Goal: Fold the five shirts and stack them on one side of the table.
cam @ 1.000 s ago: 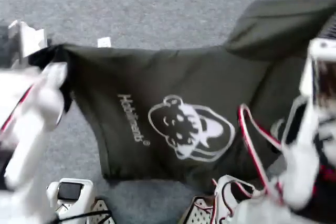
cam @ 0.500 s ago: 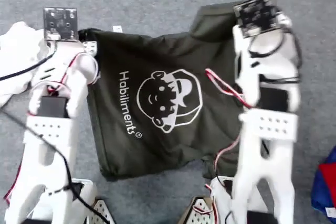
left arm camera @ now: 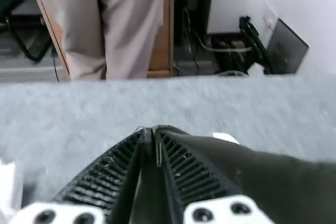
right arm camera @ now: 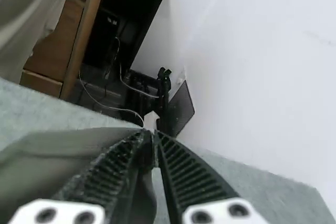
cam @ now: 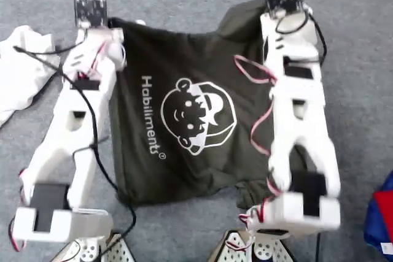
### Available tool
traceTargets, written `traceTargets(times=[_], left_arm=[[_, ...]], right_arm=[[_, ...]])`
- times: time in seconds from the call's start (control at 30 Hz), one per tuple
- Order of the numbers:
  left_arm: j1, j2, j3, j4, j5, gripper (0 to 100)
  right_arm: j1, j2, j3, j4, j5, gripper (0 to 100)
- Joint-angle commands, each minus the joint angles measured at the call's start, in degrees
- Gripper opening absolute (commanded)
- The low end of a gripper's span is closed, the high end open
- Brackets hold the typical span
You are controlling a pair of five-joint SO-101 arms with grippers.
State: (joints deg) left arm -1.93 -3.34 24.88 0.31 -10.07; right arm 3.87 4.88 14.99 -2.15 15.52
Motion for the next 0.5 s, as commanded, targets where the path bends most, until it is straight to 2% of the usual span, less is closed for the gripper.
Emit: traceTargets(times=[0.0, 0.2, 0.47], left_arm=[[-1.41, 3.91, -13.10, -1.49, 0.09, 2], [-1.76, 10.15, -23.74, -1.41, 0.09, 2], [-1.76, 13.93, -25.14, -1.32, -0.26, 2]], right_arm=[[-0.57, 6.99, -14.99, -1.67, -0.70, 0.5], [-0.57, 17.01, -30.99, 0.09, -0.44, 0.5], [-0.75, 27.12, -50.59, 9.49, -0.44, 0.5]])
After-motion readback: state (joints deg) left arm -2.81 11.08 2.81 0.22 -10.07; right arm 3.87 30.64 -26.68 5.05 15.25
